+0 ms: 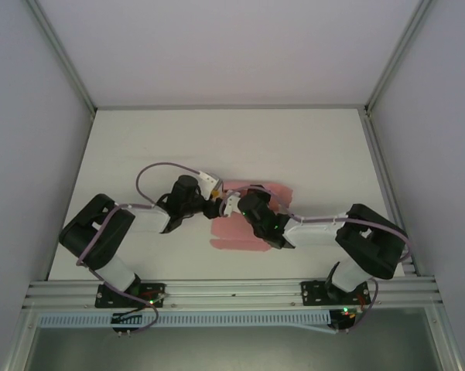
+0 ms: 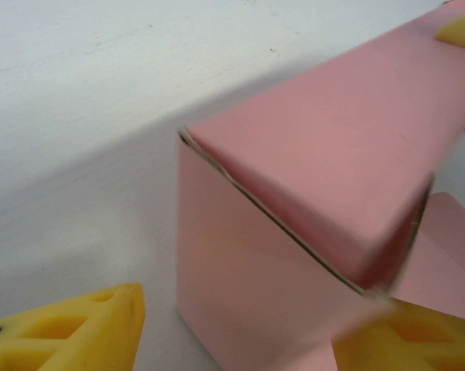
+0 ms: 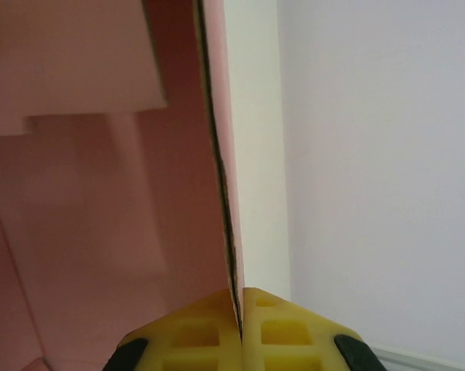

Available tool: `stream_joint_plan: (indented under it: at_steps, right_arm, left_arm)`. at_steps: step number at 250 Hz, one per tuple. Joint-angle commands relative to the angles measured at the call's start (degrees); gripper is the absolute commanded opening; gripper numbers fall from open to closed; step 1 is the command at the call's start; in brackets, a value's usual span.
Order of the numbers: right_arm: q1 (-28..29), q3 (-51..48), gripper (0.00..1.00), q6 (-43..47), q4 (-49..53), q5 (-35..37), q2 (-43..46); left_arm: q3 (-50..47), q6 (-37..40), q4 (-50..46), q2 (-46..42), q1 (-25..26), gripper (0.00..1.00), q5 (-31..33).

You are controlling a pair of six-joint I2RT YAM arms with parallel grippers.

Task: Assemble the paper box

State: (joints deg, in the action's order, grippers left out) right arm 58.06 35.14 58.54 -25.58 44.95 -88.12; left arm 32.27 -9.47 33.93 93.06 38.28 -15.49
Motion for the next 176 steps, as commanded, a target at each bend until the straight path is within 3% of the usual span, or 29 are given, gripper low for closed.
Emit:
stream_joint_plan:
  at_steps: [1,14,70,129,176]
  right_arm:
    - [3.0,-1.5,0.0,-6.3,5.5,-1.8,0.5]
    - [3.9,-1.6,0.0,-7.1,6.1,-0.9,-0.1]
    - [4.6,-1.5,0.0,-10.3,8.1,0.3,-0.4]
    - [4.7,-0.7,0.0,-12.1,9.9,1.2,-0.4]
    - [4.6,-0.2,0.0,-15.5,11.7,1.8,-0.1]
  left_arm:
    - [-1.1,0.4,5.2,1.4,1.4,0.61,6.7]
    - [-2.0,0.1,6.7,1.3,1.8,0.6,8.0]
    - [-3.1,1.6,8.1,0.9,3.1,0.35,17.0]
    - [-3.0,3.2,8.2,3.0,6.4,0.05,33.5]
    - [-3.3,4.2,9.5,6.0,8.8,0.0,46.5]
